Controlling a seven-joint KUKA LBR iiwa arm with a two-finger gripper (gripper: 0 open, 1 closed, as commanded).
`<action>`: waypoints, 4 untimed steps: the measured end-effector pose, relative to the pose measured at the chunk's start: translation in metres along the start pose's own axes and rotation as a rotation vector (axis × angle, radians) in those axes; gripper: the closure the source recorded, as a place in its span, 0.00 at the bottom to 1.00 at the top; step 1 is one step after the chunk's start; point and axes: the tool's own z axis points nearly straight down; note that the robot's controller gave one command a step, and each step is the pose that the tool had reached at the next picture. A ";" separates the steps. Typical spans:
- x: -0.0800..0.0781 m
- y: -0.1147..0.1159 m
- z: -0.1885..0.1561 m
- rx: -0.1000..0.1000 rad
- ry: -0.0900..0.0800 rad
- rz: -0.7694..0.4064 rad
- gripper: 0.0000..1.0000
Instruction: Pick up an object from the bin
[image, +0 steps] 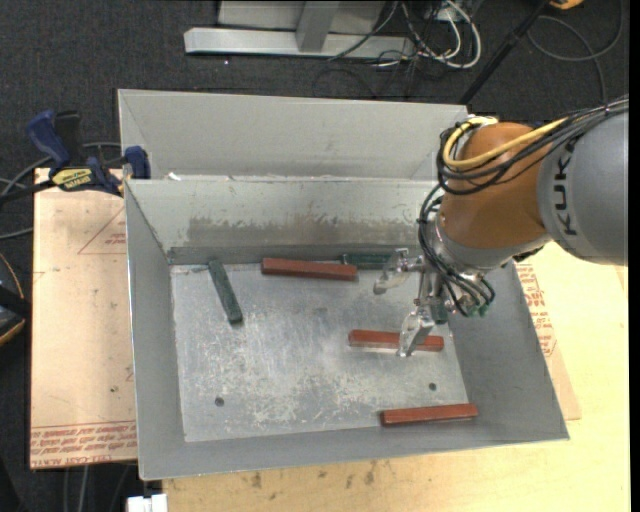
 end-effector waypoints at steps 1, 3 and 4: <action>0.000 0.000 0.000 0.000 0.000 0.000 0.00; 0.006 0.004 0.070 0.001 -0.009 -0.035 1.00; -0.001 0.019 -0.054 0.000 -0.001 -0.061 1.00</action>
Offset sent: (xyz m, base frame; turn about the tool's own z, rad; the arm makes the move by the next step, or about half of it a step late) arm -0.0117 0.0026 -0.0775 -0.0379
